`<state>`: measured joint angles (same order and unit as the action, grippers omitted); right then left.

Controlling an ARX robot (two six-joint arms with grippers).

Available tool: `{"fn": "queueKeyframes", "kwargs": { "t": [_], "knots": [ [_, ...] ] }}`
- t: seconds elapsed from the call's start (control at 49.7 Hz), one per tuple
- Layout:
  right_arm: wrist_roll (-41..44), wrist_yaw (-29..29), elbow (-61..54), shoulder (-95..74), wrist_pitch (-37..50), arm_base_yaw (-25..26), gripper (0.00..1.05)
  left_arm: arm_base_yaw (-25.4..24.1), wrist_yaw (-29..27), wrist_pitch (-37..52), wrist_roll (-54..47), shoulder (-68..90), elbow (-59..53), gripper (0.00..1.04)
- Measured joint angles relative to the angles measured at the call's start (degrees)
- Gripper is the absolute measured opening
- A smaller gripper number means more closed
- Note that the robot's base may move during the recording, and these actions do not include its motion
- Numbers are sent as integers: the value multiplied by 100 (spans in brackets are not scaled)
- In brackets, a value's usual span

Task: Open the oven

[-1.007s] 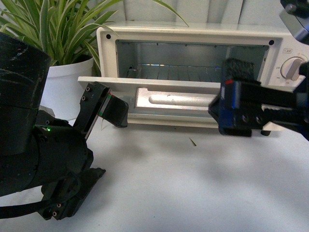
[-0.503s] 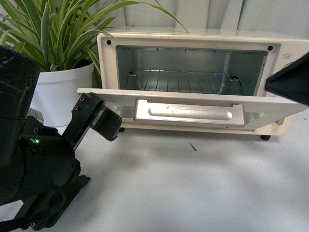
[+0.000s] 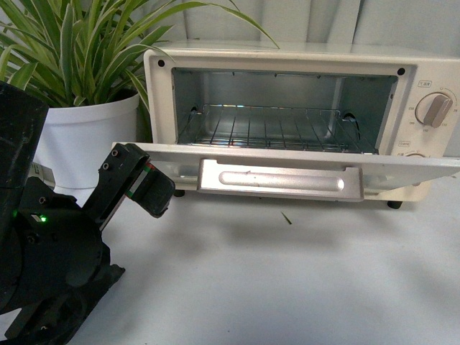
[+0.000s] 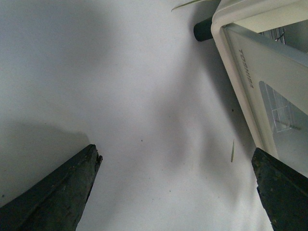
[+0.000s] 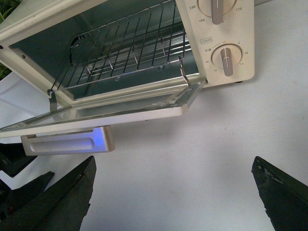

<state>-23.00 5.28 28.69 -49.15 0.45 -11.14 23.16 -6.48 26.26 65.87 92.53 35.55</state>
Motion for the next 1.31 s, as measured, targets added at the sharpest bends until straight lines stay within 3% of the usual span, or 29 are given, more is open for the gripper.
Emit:
{"fn": "queueKeyframes", "kwargs": {
  "t": [0.805, 1.309],
  "knots": [
    [0, 94, -4, 35, -9, 129, 95, 61, -568, -229, -754, -197, -164, 98],
    [0, 175, -4, 42, -20, 201, 95, 199, -1158, -428, -1886, -197, -155, 98]
  ]
}}
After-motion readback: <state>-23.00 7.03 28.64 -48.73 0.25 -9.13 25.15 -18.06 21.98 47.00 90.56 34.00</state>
